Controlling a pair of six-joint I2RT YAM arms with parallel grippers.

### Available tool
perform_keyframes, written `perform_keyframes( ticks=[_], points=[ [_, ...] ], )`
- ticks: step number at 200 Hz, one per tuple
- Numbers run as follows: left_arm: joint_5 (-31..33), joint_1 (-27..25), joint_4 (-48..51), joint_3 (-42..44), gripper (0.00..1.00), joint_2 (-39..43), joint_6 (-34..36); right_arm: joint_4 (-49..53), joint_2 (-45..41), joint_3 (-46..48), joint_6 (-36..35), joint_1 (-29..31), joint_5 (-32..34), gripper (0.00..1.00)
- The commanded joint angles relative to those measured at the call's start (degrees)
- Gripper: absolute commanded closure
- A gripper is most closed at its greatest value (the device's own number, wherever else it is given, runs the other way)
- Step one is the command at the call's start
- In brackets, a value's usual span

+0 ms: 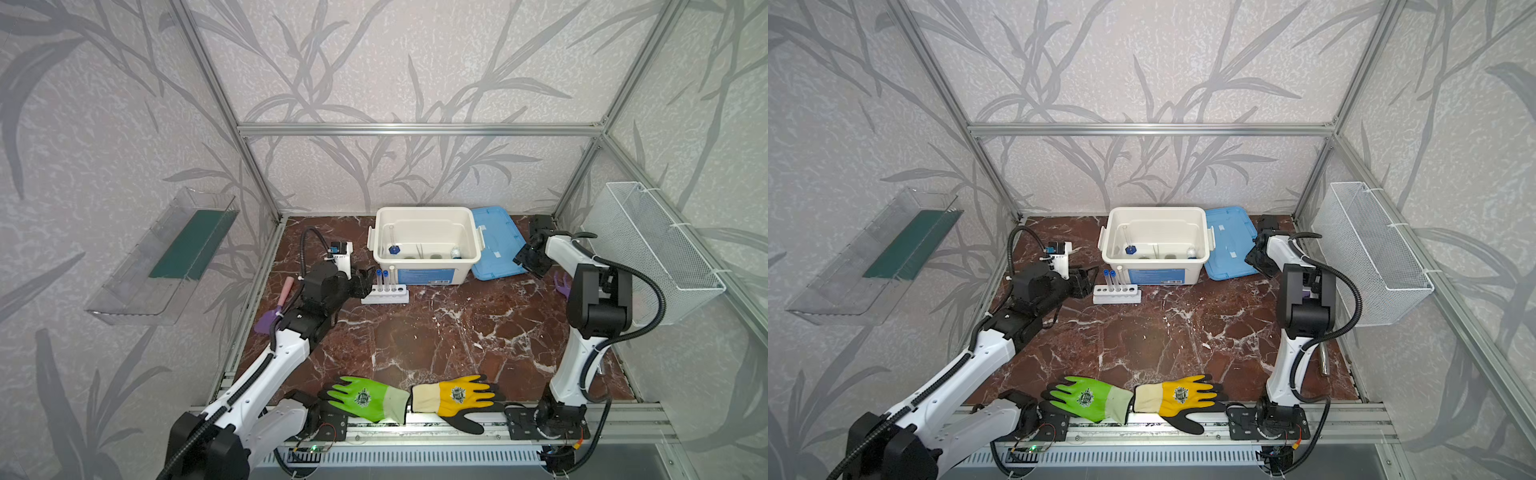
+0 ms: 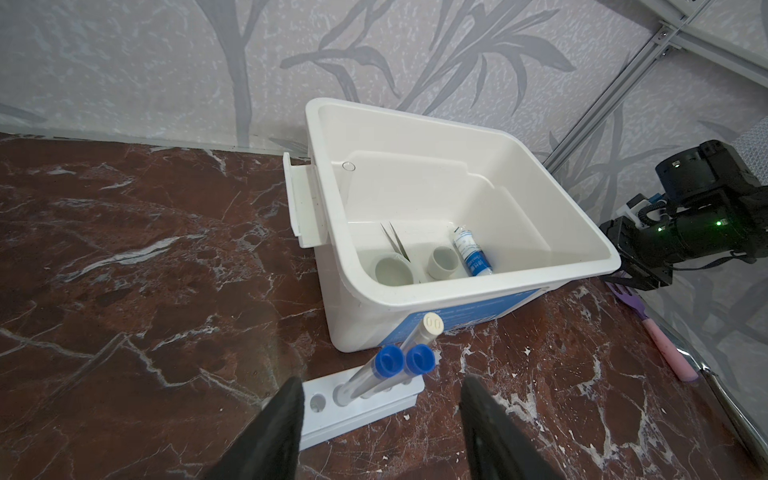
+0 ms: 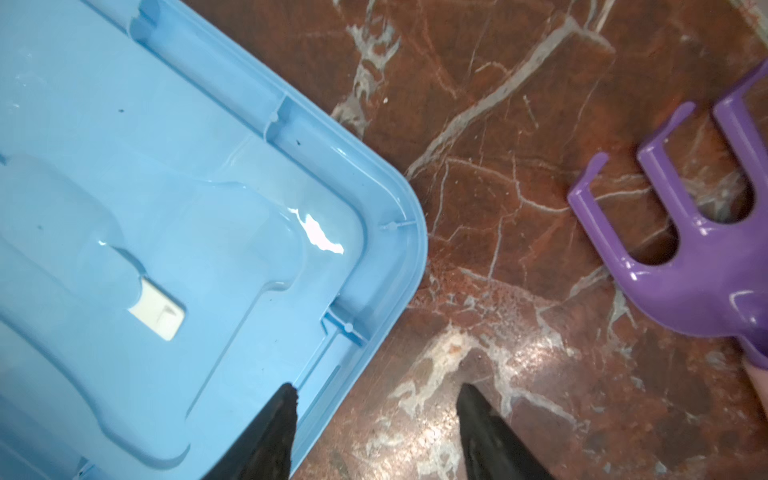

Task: Organize the chemistry lab equipment
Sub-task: 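Lower the right gripper onto the blue lid's edge and grasp it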

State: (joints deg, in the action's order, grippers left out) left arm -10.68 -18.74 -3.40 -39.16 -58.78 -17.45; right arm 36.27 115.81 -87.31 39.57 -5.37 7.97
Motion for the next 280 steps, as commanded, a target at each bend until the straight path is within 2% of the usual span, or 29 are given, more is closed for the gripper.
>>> perform_keyframes(
  ticks=[1,59,212,236,280],
  points=[
    [-0.54,-0.2,-0.4,-1.4,0.39,-0.43,1.26,0.98,1.61,-1.79,2.23,-0.92,1.67,0.4],
    [-1.1,-0.15,-0.88,-1.8,0.39,-1.53,1.75,3.45,5.62,-7.49,2.04,-2.26,1.81,0.45],
    [-0.31,-0.07,0.04,-2.26,0.4,-2.81,2.67,0.03,8.97,-3.92,3.93,-2.8,1.48,0.6],
    [-0.16,-0.07,0.27,-2.31,0.4,-2.91,2.84,-0.1,9.68,-3.77,4.27,-2.9,1.44,0.64],
    [-0.2,-0.07,0.64,-2.67,0.4,-3.15,2.95,-0.28,9.64,-4.26,3.76,-3.08,0.95,0.77]
  ],
)
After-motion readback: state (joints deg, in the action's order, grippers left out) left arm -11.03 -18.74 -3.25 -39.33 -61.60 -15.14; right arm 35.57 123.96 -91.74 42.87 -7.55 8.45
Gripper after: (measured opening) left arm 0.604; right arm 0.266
